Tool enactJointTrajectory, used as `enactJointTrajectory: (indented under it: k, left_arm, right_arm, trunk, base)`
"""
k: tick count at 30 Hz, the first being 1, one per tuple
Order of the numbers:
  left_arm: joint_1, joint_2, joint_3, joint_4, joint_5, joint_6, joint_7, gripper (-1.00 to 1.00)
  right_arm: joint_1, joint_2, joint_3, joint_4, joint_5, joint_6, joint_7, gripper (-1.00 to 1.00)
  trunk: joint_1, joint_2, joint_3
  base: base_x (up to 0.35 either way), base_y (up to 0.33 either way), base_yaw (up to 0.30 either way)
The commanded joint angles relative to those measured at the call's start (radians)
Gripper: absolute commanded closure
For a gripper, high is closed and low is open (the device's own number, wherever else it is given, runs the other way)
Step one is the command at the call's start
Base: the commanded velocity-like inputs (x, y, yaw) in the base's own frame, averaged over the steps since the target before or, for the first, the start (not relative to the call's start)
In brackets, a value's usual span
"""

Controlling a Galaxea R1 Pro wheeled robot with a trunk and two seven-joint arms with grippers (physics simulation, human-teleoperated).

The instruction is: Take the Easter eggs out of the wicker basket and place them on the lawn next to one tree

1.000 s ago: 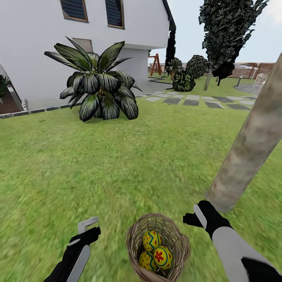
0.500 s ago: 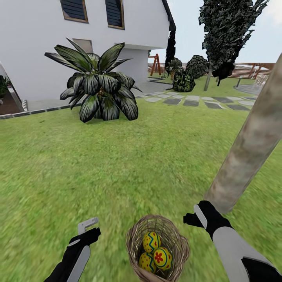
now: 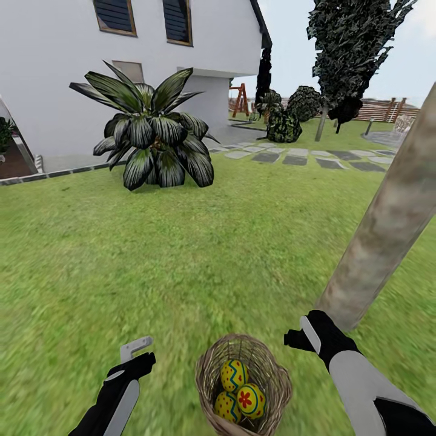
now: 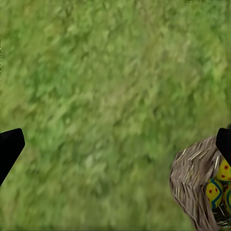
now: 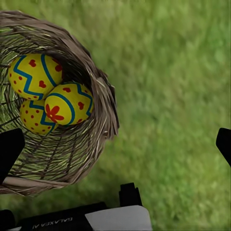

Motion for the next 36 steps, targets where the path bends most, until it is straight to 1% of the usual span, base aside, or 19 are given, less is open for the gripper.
enactJointTrajectory:
  k: [1,11,23,30,36]
  left_arm:
    - [-0.001,0.0,-0.002,-0.002,0.01,0.002,0.009,-1.0]
    - [-0.001,0.0,-0.002,-0.002,0.01,0.002,0.009,-1.0]
    - [0.0,0.001,-0.002,-0.005,0.009,0.002,0.009,-1.0]
    - [0.001,0.001,-0.003,-0.004,0.008,0.002,0.009,-1.0]
    - [0.001,0.0,-0.003,-0.003,0.007,0.002,0.009,-1.0]
  right_arm:
    - [-0.001,0.0,-0.004,-0.001,-0.001,0.004,-0.003,-1.0]
    - [-0.001,-0.001,-0.005,0.0,-0.001,0.004,-0.003,-1.0]
    - [-0.001,-0.001,-0.005,0.0,-0.001,0.004,-0.003,-1.0]
    - [-0.001,-0.001,-0.005,0.001,-0.001,0.004,-0.003,-1.0]
    - [-0.001,-0.001,-0.005,0.002,-0.001,0.004,-0.003,-1.0]
  trunk:
    - [-0.004,0.007,0.002]
    - [-0.042,0.077,0.034]
    - [-0.042,0.077,0.034]
    - [-0.042,0.077,0.034]
    - [-0.042,0.077,0.034]
  base:
    - [0.0,0.0,0.0]
    - [0.0,0.0,0.0]
    - [-0.007,0.0,0.0]
    - [-0.18,-0.016,0.0]
    - [-0.214,-0.102,0.0]
